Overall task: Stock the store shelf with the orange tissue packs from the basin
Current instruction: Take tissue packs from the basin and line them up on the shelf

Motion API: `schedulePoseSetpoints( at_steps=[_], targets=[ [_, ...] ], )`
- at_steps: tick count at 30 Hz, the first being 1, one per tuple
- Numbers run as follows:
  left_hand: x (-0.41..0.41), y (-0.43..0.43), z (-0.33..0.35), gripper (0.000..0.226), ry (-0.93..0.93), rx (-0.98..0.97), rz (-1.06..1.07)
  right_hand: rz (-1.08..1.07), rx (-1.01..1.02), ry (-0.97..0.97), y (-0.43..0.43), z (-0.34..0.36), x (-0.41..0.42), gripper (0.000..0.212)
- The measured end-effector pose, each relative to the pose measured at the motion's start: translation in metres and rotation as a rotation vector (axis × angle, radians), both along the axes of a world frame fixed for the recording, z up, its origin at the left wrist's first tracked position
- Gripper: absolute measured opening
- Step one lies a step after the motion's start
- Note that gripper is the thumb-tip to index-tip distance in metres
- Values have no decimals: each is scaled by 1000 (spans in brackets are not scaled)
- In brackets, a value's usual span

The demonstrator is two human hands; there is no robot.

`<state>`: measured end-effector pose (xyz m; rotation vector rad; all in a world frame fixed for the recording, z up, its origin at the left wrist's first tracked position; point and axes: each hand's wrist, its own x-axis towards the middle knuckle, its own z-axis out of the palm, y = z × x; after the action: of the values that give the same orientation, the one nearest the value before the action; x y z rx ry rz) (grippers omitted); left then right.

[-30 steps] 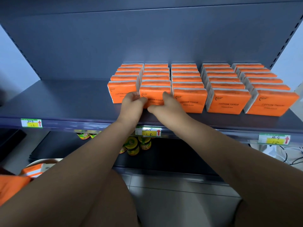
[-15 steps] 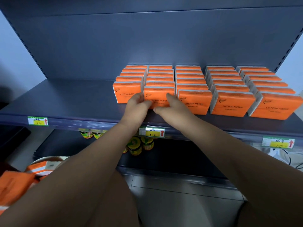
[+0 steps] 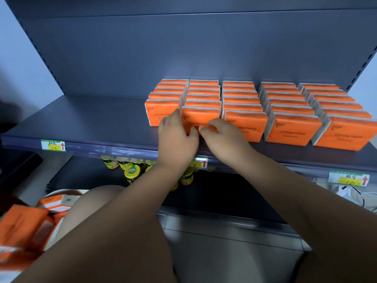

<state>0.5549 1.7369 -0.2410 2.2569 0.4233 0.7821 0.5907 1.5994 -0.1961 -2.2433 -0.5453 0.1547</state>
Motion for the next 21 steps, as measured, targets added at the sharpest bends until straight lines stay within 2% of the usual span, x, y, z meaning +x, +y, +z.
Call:
schedulePoseSetpoints(
  at_steps=[3, 5, 8, 11, 13, 16, 19, 21],
  targets=[
    [-6, -4, -2, 63, 169, 184, 21, 40, 7, -86, -1, -2, -5, 34],
    [-22, -9, 10, 76, 286, 317, 40, 91, 54, -103, 1, -1, -10, 35],
    [-64, -8, 34, 80, 310, 477, 115, 170, 115, -171, 6, 3, -22, 49],
    [-109, 3, 48, 87, 295, 443, 283, 243, 102, -289, 16, 6, -39, 56],
    [-137, 14, 52, 87, 283, 413, 389, 283, 95, -297, 29, 10, -57, 56],
    [-185, 29, 53, 86, 223, 497, 511, 392, 114, -283, 58, 18, -96, 65],
    [-229, 52, 42, 84, 271, 509, 595, 497, 129, -302, 96, 17, -138, 61],
    [-252, 71, 25, 83, 362, 541, 633, 519, 82, -384, 120, 5, -159, 61]
  ],
)
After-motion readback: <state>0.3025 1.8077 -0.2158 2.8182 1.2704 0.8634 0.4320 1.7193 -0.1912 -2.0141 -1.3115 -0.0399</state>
